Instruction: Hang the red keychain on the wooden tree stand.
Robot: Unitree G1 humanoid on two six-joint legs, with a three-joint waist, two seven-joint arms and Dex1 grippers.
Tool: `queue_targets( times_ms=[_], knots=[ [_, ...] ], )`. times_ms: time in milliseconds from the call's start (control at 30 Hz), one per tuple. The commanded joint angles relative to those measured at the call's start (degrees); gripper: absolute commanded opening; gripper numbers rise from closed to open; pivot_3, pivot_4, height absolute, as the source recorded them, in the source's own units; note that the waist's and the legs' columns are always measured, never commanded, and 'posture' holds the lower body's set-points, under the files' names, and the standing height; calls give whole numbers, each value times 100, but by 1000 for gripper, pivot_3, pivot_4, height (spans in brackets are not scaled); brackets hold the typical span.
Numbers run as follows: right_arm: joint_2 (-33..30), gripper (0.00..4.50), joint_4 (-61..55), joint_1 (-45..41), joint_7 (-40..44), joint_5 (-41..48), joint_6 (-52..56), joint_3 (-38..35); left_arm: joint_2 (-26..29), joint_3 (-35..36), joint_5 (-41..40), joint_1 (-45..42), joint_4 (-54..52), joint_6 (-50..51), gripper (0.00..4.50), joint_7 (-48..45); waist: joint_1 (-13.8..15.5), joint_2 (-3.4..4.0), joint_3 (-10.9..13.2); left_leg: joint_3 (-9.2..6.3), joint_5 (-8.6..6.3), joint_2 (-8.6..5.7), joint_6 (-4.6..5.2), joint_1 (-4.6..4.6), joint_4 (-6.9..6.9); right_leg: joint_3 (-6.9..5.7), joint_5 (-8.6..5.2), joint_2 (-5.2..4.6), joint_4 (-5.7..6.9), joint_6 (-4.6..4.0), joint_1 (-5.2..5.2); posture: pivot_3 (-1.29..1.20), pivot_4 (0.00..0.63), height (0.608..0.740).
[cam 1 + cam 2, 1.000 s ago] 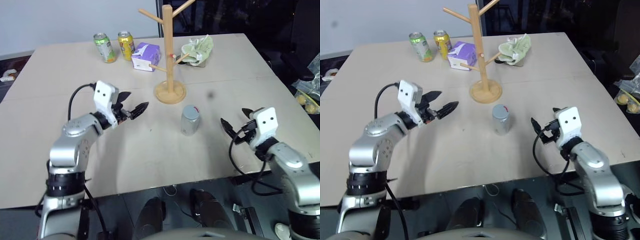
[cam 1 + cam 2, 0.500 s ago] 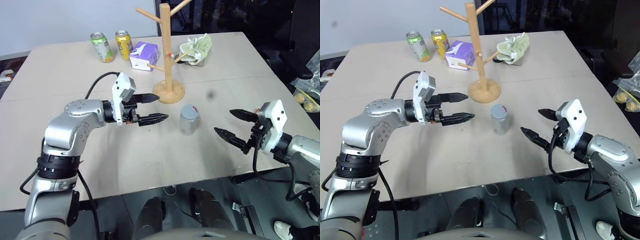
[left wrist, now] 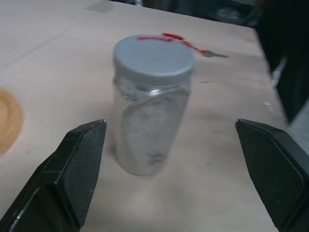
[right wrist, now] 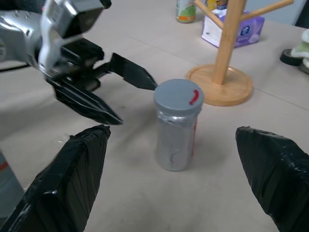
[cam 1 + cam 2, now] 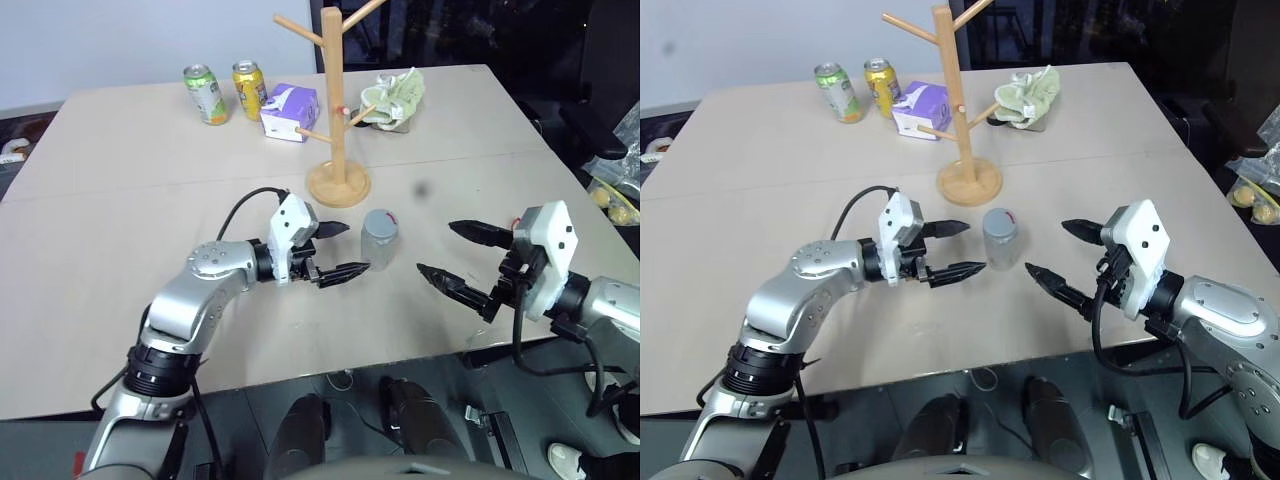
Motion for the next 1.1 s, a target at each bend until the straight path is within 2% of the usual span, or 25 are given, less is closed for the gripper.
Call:
queue_targets(
  times_ms=[33, 233, 533, 767, 1100],
  knots=[
    [-108, 4500, -253, -99, -192, 277, -2, -181, -201, -4, 227, -25, 35, -358, 4412, 279, 26, 0, 0, 1, 0, 0, 0, 0, 0, 1, 0, 0, 0, 0, 0, 0, 150, 740],
    [-328, 4500, -253, -102, -394, 607, -30, -250, -608, -258, 460, -47, 233, -615, 4412, 401, 59, 0, 0, 0, 0, -1, 0, -2, 1, 0, 0, 0, 0, 0, 0, 0, 150, 740],
    [-445, 4500, -223, 41, -527, 648, -187, -214, -981, -496, 755, -82, 473, -1064, 4412, 535, 62, -1, -1, 0, 0, -1, 0, -4, 4, 1, 0, 0, 0, 0, 1, 0, 150, 740],
    [-451, 4500, -244, 155, -601, 597, -305, -221, -1177, -458, 990, -184, 826, -1456, 4412, 692, 66, -1, -1, 0, 0, -1, 0, -3, 4, 1, 1, 1, 2, 1, 2, 0, 150, 740],
    [-458, 4500, -275, 215, -705, 609, -407, -205, -1255, -476, 965, -246, 875, -1457, 4412, 631, 66, -1, -1, 0, 0, -1, 0, -4, 6, 2, 1, 1, 2, 1, 2, 0, 150, 740]
  ],
)
